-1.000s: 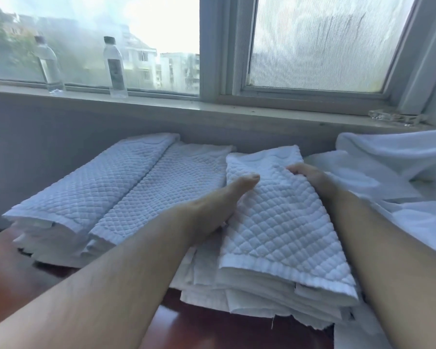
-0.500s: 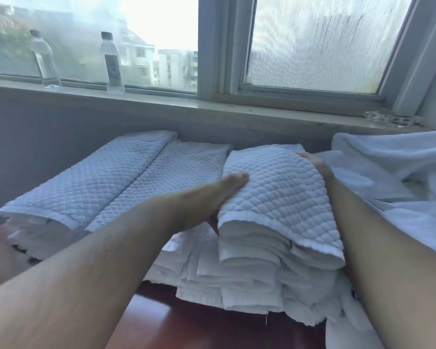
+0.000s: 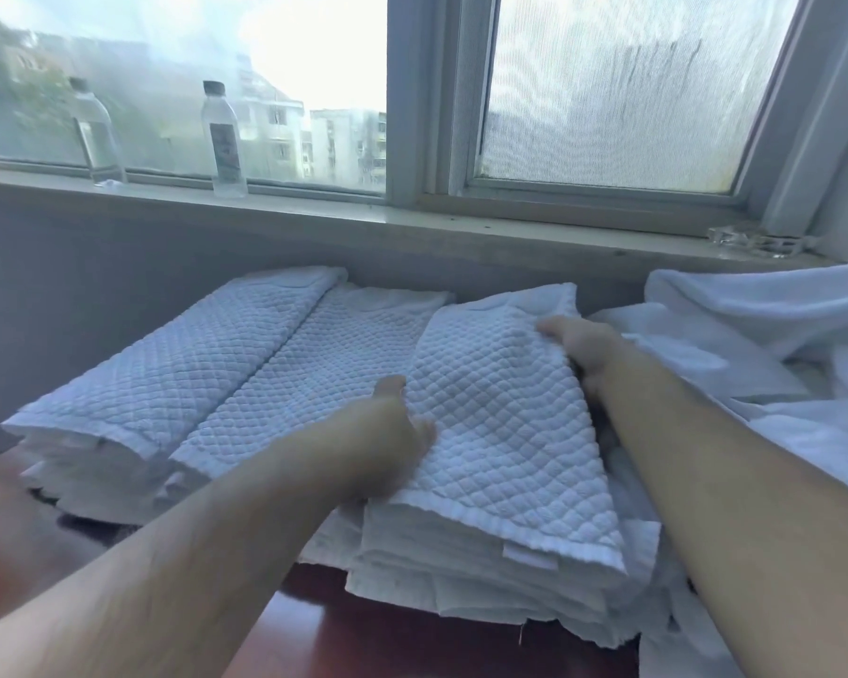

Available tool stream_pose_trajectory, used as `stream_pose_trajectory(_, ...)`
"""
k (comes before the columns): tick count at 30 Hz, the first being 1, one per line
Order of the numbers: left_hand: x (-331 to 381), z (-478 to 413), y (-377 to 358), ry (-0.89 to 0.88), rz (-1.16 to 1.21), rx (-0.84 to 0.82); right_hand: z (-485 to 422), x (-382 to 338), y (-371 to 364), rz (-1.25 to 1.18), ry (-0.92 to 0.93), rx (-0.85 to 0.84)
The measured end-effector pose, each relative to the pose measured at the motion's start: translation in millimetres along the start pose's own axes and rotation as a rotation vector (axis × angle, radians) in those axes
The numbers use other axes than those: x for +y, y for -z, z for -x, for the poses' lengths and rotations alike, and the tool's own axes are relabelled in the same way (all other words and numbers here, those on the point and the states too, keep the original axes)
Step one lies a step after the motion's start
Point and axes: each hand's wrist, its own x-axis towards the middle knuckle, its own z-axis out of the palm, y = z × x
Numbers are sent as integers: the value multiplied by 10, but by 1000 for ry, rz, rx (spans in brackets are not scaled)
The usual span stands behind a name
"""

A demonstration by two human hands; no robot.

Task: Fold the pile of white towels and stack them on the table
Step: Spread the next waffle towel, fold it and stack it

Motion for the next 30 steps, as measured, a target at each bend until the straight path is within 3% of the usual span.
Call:
stream_pose_trajectory(5,-46,-60,-24,-114,134,28,-118,44,70,-63,201,45)
stream_pose_trajectory(9,10,-144,-46,-134,-48,163,-188,37,30,115,61,124)
stream_pose_trajectory(12,132,-226,-59,-266,-63,292,-270,11,1,201,17,152)
stream_pose_trajectory(16,180,-335,-187,-310,-132,76,-304,19,-14,245,45,265)
stream_pose_trajectory(21,59,-439,-300,-307,-86,83,-255,61,-79,378,71,338)
stream_pose_trajectory(24,27,-442,-330,-320,-87,95,-162,117,-109,533,310,378)
stream_pose_trajectory(26,18,-446,-335,-325,-97,107,-81,148,-128,773,523,371)
stream_pose_trajectory(30,-21,-444,-344,-336,-128,108,21,203,-133,1165,642,338)
